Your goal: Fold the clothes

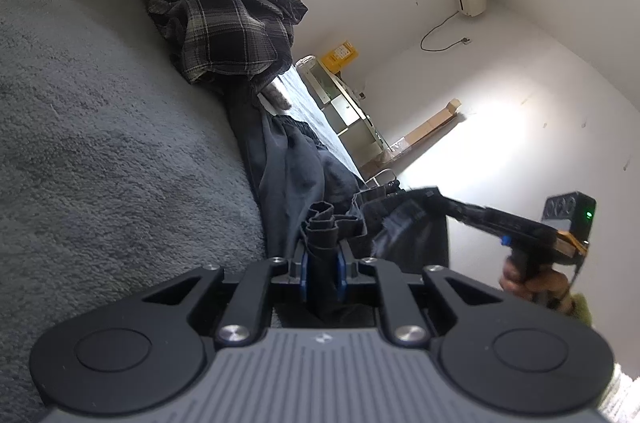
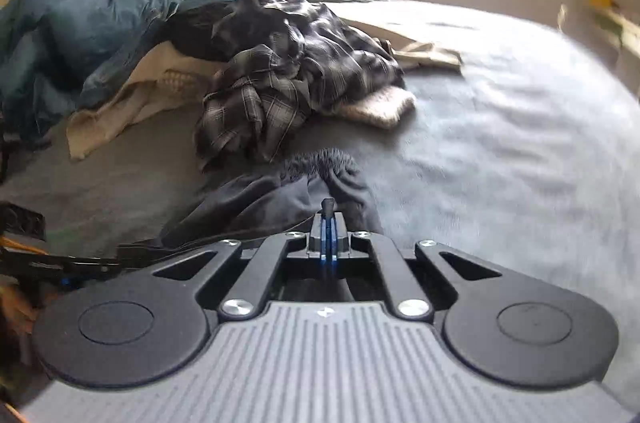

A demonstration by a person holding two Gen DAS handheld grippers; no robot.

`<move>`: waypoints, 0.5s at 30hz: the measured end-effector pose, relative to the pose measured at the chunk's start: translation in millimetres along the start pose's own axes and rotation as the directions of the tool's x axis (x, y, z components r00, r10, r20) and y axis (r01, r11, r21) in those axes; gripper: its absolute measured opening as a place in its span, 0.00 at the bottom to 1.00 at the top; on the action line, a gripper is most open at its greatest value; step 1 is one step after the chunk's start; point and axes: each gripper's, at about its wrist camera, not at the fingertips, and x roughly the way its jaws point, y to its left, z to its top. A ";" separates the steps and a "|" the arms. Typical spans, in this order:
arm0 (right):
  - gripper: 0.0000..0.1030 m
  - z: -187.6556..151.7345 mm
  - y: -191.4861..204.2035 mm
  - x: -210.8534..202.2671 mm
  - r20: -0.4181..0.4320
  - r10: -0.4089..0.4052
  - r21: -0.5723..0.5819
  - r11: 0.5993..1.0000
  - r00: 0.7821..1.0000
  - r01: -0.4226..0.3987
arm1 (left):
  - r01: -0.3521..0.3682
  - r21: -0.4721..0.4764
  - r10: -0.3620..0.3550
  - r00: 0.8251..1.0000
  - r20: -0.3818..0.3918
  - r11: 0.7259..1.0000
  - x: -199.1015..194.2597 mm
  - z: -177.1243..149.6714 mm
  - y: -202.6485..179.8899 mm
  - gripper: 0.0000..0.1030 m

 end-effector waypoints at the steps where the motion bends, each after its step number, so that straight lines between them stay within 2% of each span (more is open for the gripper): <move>1: 0.01 1.2 -0.1 7.2 0.003 0.001 -0.034 0.999 1.000 0.000 | 0.000 0.002 0.000 1.000 0.001 1.000 -0.3 -0.2 -0.2 0.13; 6: 0.02 -2.8 -9.1 36.7 -0.006 0.001 -0.087 0.996 1.000 -0.001 | 0.005 -0.002 -0.005 1.000 0.002 1.000 -0.2 0.8 0.9 0.13; 12: 0.06 -11.7 -37.3 42.3 0.015 0.117 0.040 0.992 0.993 -0.118 | 0.007 0.001 -0.007 1.000 0.003 1.000 0.4 1.1 1.0 0.14; 15: 0.14 -12.3 -47.0 44.6 0.025 0.152 0.078 0.985 0.988 -0.153 | 0.006 0.003 -0.006 1.000 0.003 1.000 0.7 1.1 0.9 0.14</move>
